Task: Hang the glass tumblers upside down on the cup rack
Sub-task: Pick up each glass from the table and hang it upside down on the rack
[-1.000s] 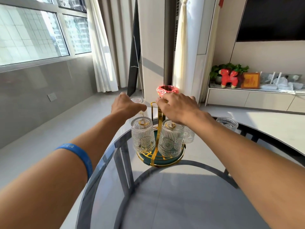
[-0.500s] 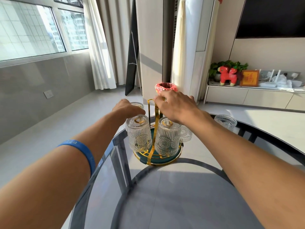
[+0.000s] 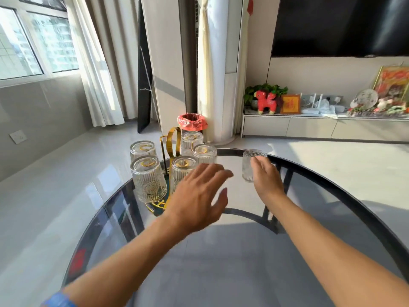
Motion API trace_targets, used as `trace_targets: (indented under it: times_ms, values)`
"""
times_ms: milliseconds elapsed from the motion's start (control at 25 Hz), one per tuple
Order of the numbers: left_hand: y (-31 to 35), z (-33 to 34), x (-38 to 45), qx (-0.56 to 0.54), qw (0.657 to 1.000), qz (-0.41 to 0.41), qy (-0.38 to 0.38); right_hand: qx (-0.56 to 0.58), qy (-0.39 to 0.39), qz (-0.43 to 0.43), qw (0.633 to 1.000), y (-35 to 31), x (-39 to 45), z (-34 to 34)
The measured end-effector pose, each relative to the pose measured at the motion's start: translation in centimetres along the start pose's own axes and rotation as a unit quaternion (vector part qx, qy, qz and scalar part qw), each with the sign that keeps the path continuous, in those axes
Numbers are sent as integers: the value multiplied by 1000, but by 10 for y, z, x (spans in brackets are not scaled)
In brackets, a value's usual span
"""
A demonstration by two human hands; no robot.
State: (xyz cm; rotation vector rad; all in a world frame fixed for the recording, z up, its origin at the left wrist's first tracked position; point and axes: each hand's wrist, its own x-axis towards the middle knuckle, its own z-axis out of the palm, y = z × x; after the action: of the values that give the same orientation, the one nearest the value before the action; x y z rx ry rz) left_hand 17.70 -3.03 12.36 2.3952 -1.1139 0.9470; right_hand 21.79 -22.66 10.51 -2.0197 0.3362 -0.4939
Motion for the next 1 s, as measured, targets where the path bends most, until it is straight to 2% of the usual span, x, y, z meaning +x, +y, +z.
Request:
trace_targets:
  times_ms: [80,160,240,360,560,680,800,1000]
  values:
    - [24,45,-11,-12,993,-72,-93,-11,-30,21,999,28,-4,-19]
    - [30,86,-15,-38,965,-176,-190,-29,-62,16,997,48,-9,-33]
    - [24,122,-17,-25,943,-200,-264,-39,-81,13,996,61,-8,-41]
    - [12,159,-19,-5,924,-209,-321,-19,-75,26,997,82,3,-44]
    - [2,178,-17,21,918,-196,-343,-67,-59,46,995,104,44,-11]
    - [1,177,-18,13,918,-201,-341,-28,-28,73,997,104,78,20]
    - [2,176,-20,11,921,-207,-329,62,-16,88,994,104,103,39]
    - [-1,178,-17,-15,922,-219,-319,69,-23,94,993,100,103,40]
